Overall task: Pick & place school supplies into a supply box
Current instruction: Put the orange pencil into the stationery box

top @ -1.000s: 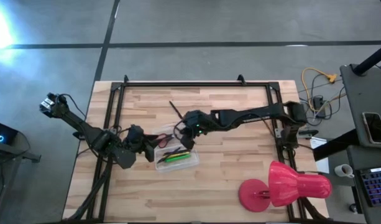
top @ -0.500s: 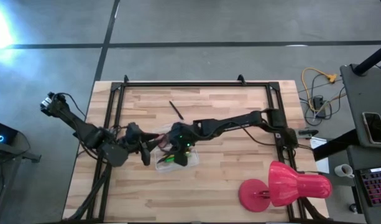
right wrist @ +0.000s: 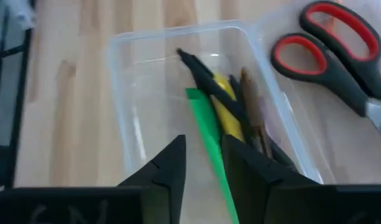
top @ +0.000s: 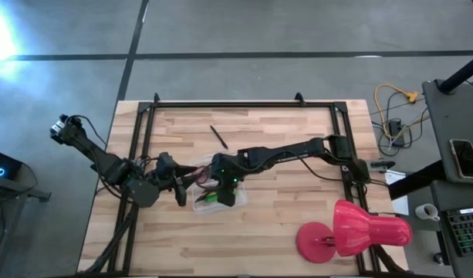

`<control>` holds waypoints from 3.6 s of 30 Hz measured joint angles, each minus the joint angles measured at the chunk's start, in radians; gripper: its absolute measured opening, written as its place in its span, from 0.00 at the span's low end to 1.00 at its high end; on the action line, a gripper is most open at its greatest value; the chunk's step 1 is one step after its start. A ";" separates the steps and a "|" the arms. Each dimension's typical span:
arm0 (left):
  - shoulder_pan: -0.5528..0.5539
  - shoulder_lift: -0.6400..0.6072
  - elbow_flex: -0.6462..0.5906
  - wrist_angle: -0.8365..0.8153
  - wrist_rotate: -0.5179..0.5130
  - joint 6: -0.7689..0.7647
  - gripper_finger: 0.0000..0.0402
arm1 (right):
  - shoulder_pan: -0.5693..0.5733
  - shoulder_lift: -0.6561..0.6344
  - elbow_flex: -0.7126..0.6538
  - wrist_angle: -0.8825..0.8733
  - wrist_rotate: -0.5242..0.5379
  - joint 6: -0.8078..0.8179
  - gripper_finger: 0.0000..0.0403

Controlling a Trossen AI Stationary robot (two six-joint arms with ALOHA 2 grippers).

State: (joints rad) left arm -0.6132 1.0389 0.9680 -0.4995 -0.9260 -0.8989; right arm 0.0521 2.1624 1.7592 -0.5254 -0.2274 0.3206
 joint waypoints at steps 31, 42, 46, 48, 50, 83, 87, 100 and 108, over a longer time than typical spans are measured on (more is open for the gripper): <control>0.158 0.019 -0.024 -0.592 0.444 -0.153 0.32 | -0.129 -0.270 -0.011 -0.295 0.366 -0.171 0.45; 0.367 0.073 -0.101 -0.492 0.486 0.441 0.32 | -0.139 -0.368 -0.013 -0.400 0.415 -0.175 0.45; 0.413 0.101 -0.135 -0.473 0.534 0.553 0.32 | -0.138 -0.378 -0.013 -0.420 0.417 -0.179 0.45; 0.441 0.110 -0.155 -0.468 0.539 0.586 0.32 | -0.138 -0.378 -0.013 -0.429 0.416 -0.193 0.45; 0.472 0.122 -0.179 -0.468 0.543 0.619 0.32 | -0.138 -0.378 -0.013 -0.434 0.416 -0.205 0.45; 0.755 0.454 -0.244 -0.298 0.805 1.129 0.32 | -0.115 -0.381 -0.187 -0.427 0.411 -0.144 0.45; 0.767 0.446 -0.245 -0.296 0.813 1.127 0.32 | -0.115 -0.381 -0.187 -0.425 0.411 -0.144 0.45; 0.769 0.453 -0.250 -0.274 0.927 0.966 0.02 | -0.116 -0.382 -0.191 -0.406 0.411 -0.148 0.45; 0.766 0.454 -0.235 -0.274 1.074 0.551 0.02 | -0.116 -0.382 -0.191 -0.403 0.411 -0.148 0.45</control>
State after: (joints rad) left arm 0.1531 1.4925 0.7334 -0.7733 0.1476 -0.3475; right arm -0.0635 1.7805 1.5684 -0.9284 0.1837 0.1726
